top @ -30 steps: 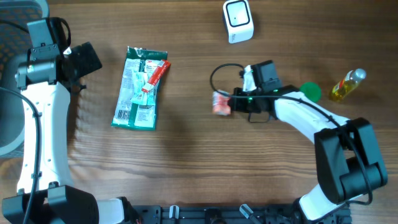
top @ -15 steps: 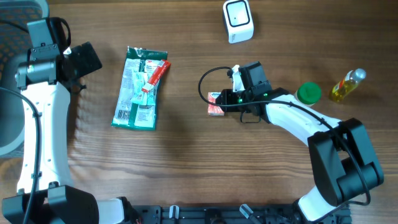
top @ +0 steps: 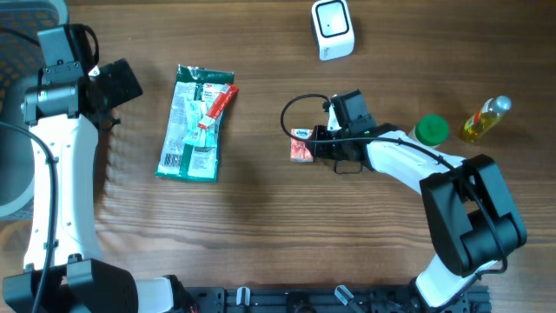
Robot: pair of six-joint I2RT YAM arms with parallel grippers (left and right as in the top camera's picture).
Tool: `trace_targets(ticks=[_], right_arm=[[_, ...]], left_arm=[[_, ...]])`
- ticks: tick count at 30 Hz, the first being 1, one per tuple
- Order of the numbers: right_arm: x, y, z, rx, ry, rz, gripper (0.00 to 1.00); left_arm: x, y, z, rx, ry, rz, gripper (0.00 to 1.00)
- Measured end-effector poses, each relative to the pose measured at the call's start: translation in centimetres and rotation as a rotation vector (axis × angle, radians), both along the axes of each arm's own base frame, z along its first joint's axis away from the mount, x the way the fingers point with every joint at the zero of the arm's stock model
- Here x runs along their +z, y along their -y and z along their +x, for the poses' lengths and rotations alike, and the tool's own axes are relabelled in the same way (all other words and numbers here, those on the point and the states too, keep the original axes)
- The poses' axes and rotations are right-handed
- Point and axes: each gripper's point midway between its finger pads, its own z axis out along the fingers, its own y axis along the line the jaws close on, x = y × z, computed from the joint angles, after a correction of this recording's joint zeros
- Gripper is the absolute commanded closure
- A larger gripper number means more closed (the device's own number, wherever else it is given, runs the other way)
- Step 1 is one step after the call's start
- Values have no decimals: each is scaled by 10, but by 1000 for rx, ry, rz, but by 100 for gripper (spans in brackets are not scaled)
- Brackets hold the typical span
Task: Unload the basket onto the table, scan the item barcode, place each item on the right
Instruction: 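Lift the Kleenex pack and carry it to the scanner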
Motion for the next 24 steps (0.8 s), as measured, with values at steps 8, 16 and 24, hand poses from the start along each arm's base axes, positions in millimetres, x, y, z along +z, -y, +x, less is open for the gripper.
trace_targets(ticks=[8, 16, 24], right_arm=[[4, 6, -2, -34, -55, 58, 96], [82, 47, -11, 112, -48, 499, 96], [135, 80, 1, 107, 59, 344, 96]], left_arm=[[0, 0, 0, 0, 0, 0, 0], [0, 0, 0, 0, 0, 0, 0], [0, 0, 0, 0, 0, 0, 0]])
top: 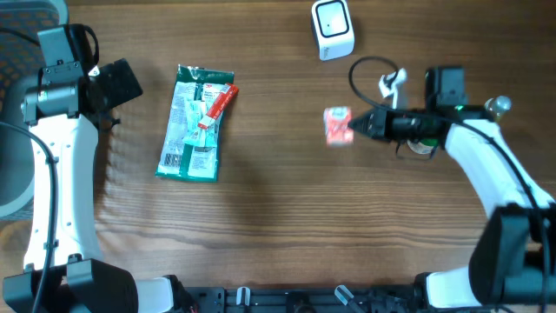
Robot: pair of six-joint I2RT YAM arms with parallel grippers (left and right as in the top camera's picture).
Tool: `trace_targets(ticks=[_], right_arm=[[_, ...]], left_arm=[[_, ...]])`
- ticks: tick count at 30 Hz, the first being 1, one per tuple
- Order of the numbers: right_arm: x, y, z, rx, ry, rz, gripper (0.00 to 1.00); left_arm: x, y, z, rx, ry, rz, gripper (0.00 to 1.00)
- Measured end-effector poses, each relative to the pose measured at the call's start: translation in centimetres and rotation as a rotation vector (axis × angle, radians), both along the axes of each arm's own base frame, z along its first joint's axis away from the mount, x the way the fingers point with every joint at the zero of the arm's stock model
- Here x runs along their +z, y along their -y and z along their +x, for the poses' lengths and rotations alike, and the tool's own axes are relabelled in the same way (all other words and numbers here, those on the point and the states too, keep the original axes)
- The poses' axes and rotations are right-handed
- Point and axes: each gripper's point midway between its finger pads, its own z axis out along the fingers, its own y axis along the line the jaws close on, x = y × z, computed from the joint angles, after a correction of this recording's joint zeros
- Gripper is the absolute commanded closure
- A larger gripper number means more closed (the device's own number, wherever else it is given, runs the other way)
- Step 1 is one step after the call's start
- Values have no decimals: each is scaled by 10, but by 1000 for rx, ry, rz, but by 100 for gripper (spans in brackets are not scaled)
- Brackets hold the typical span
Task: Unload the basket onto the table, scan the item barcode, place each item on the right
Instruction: 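Lift the Kleenex pack and carry it to the scanner, then hold the Kleenex pack before the scanner window with the right gripper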
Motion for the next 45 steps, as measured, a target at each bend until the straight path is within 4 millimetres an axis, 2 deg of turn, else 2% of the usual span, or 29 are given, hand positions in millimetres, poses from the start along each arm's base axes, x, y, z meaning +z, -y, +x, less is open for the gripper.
trace_targets(ticks=[1, 3, 8, 10, 12, 14, 18, 20, 21, 23, 25, 27, 31, 34, 37, 45], right_arm=[[18, 6, 5, -13, 25, -63, 96], [86, 19, 21, -46, 136, -264, 96], [202, 28, 38, -109, 436, -481, 96], [212, 28, 44, -115, 505, -559, 96], [205, 25, 61, -114, 540, -630, 96], [186, 15, 85, -78, 557, -684, 96], [121, -8, 138, -16, 537, -758, 96], [88, -9, 171, -27, 550, -817, 96], [65, -7, 187, -22, 548, -861, 96], [40, -7, 211, -8, 586, -913, 96], [28, -8, 227, 5, 634, -960, 96], [31, -11, 249, -13, 739, -1022, 96], [20, -29, 266, 74, 863, -1148, 96], [-3, -39, 269, 187, 895, -1258, 96], [-13, -34, 275, 201, 901, -1343, 96], [-16, -30, 276, 209, 894, -1380, 96]], left_arm=[[0, 0, 0, 0, 1, 0, 0], [0, 0, 0, 0, -1, 0, 0], [0, 0, 0, 1, 1, 0, 0], [0, 0, 0, 0, 0, 0, 0], [0, 0, 0, 0, 1, 0, 0], [0, 0, 0, 0, 0, 0, 0], [0, 0, 0, 0, 1, 0, 0], [0, 0, 0, 0, 0, 0, 0], [0, 0, 0, 0, 0, 0, 0], [0, 0, 0, 0, 1, 0, 0], [0, 0, 0, 0, 1, 0, 0], [0, 0, 0, 1, 0, 0, 0], [0, 0, 0, 0, 0, 0, 0], [0, 0, 0, 0, 0, 0, 0], [0, 0, 0, 0, 0, 0, 0], [0, 0, 0, 0, 0, 0, 0]])
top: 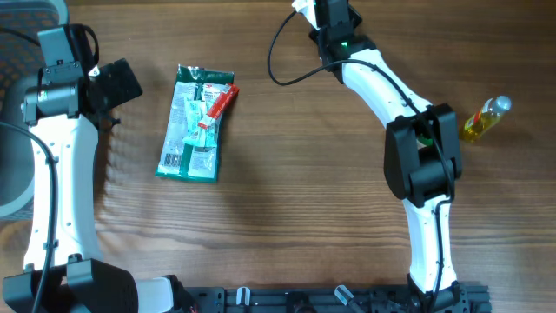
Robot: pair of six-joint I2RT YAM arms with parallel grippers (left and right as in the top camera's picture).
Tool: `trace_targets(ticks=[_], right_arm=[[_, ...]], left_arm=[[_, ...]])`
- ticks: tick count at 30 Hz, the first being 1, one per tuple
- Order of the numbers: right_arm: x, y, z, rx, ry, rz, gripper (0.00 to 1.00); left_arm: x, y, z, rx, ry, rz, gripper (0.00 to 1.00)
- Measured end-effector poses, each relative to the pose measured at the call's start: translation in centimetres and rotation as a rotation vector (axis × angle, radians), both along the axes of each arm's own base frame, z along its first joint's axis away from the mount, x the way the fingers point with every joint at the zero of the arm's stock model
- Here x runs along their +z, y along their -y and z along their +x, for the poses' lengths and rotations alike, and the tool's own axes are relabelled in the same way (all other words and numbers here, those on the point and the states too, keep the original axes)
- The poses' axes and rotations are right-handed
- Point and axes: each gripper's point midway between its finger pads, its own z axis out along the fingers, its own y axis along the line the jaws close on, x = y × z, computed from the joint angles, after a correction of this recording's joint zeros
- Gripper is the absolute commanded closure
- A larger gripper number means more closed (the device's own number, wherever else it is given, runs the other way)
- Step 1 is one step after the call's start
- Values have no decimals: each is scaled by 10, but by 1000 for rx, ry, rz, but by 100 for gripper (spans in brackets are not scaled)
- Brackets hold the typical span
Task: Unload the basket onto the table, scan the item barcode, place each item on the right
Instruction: 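Hold the Kleenex pack before the scanner window with the right gripper, then lower the Kleenex pack to the right of the table and release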
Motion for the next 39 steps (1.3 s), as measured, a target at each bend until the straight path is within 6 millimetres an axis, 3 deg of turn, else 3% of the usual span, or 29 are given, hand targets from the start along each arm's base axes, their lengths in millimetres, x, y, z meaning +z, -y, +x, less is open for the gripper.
trace_targets(ticks=[6, 8, 11, 14, 15, 16, 19, 24, 25, 26, 27, 28, 33, 37, 39], right_arm=[[-2, 2, -2, -10, -11, -11, 96], [3, 8, -11, -33, -44, -9, 96], [49, 21, -47, -101, -99, 60, 96], [89, 37, -118, -208, -258, 238, 96], [86, 39, -136, -236, -327, 294, 96], [67, 45, -166, -295, -480, 342, 96], [23, 58, -216, -463, -744, 420, 96], [-44, 65, -260, -587, -922, 414, 94], [-49, 65, -262, -588, -925, 413, 94], [-67, 67, -270, -601, -949, 402, 92], [-75, 68, -273, -603, -952, 399, 75], [-82, 69, -272, -604, -941, 402, 68], [-90, 68, -272, -603, -931, 409, 63], [-89, 44, -272, -547, -988, 529, 62], [-89, 37, -261, -518, -957, 576, 65]], left_arm=[[0, 0, 0, 0, 0, 0, 0], [0, 0, 0, 0, 1, 0, 0], [0, 0, 0, 0, -2, -1, 0], [0, 0, 0, 0, -1, 0, 0], [0, 0, 0, 1, -1, 0, 0], [0, 0, 0, 1, -1, 0, 0], [0, 0, 0, 0, 0, 0, 0], [0, 0, 0, 0, 0, 0, 0], [0, 0, 0, 0, 0, 0, 0], [0, 0, 0, 0, 0, 0, 0], [0, 0, 0, 1, 0, 0, 0], [0, 0, 0, 0, 0, 0, 0], [0, 0, 0, 0, 0, 0, 0], [0, 0, 0, 0, 0, 0, 0], [0, 0, 0, 0, 0, 0, 0]])
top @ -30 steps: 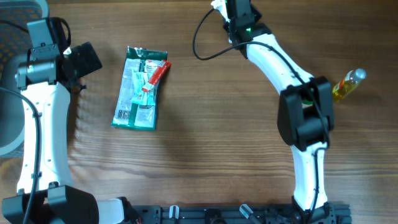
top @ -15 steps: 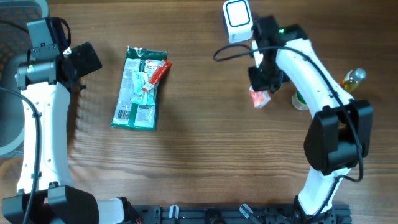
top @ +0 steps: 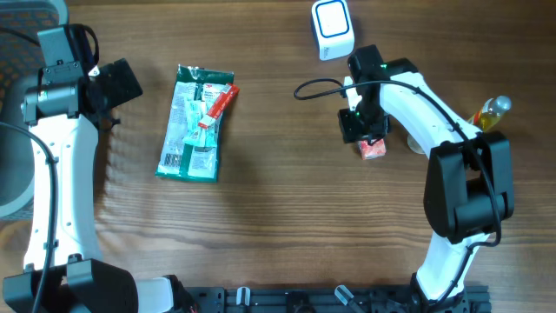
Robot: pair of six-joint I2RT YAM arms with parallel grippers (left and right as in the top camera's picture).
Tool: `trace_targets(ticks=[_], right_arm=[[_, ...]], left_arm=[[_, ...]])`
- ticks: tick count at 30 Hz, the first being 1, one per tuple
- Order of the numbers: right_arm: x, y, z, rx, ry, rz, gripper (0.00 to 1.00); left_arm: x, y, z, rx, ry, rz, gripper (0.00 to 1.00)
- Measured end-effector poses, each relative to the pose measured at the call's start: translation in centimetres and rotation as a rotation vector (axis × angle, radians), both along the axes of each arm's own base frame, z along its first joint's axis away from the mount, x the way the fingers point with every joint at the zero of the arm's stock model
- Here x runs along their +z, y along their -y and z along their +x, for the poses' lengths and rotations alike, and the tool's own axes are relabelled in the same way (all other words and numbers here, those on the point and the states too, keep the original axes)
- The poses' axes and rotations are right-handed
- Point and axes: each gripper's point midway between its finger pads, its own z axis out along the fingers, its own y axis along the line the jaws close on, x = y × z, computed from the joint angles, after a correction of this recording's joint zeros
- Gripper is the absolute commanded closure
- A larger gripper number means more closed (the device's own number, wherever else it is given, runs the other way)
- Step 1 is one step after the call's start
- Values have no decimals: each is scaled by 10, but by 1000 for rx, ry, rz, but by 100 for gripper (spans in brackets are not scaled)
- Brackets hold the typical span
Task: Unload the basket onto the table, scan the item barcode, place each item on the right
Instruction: 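Lower the Kleenex pack to the right of the table and release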
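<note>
A small red and white packet [top: 373,149] is at the table's right centre, right under my right gripper [top: 370,143], which points down and looks shut on it. The white scanner [top: 333,29] stands at the far edge, its face lit blue, a short way up and left of the packet. My left gripper [top: 117,83] hangs at the far left, away from all items; the overhead view does not show how its fingers stand.
A green pouch [top: 193,126] with a red tube [top: 217,104] lying on it sits left of centre. A yellow oil bottle [top: 486,117] lies at the right edge. The right arm's cable [top: 317,85] loops between scanner and packet.
My right gripper was up at the scanner at the far edge, the packet hidden. Now it is lower, right of centre, with the packet showing beneath it. The scanner's face now glows blue.
The right gripper was first at the red packet in the table's middle. Then it held the packet further right. After that the arm reached over the scanner at the far edge. Now gripper and packet are back down at right centre. The left arm never moved.
</note>
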Motion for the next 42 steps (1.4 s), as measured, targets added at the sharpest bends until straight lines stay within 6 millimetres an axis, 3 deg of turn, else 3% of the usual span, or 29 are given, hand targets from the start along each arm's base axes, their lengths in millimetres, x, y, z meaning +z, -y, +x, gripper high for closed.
trace_targets(ticks=[3, 5, 8, 10, 13, 16, 20, 29, 32, 35, 42], right_arm=[[-2, -10, 21, -14, 88, 51, 66], [-15, -12, 28, -22, 141, 65, 66], [-30, 2, 17, -61, 115, -2, 66], [-34, 19, 0, -78, 58, -90, 66], [-34, 38, -6, -98, 46, -199, 67], [-32, 39, -7, -78, 44, -202, 65], [-10, 41, -12, -88, 63, -200, 63], [-10, 30, -13, -127, 49, -135, 64], [-19, 25, -18, -130, 37, -102, 63], [-29, 39, -30, -132, 15, -169, 64], [-25, 67, -25, -174, 61, -327, 63]], left_arm=[[0, 0, 0, 0, 0, 0, 0], [0, 0, 0, 0, 0, 0, 0], [0, 0, 0, 0, 0, 0, 0], [0, 0, 0, 0, 0, 0, 0], [0, 0, 0, 0, 0, 0, 0], [0, 0, 0, 0, 0, 0, 0], [0, 0, 0, 0, 0, 0, 0], [0, 0, 0, 0, 0, 0, 0], [0, 0, 0, 0, 0, 0, 0], [0, 0, 0, 0, 0, 0, 0], [0, 0, 0, 0, 0, 0, 0]])
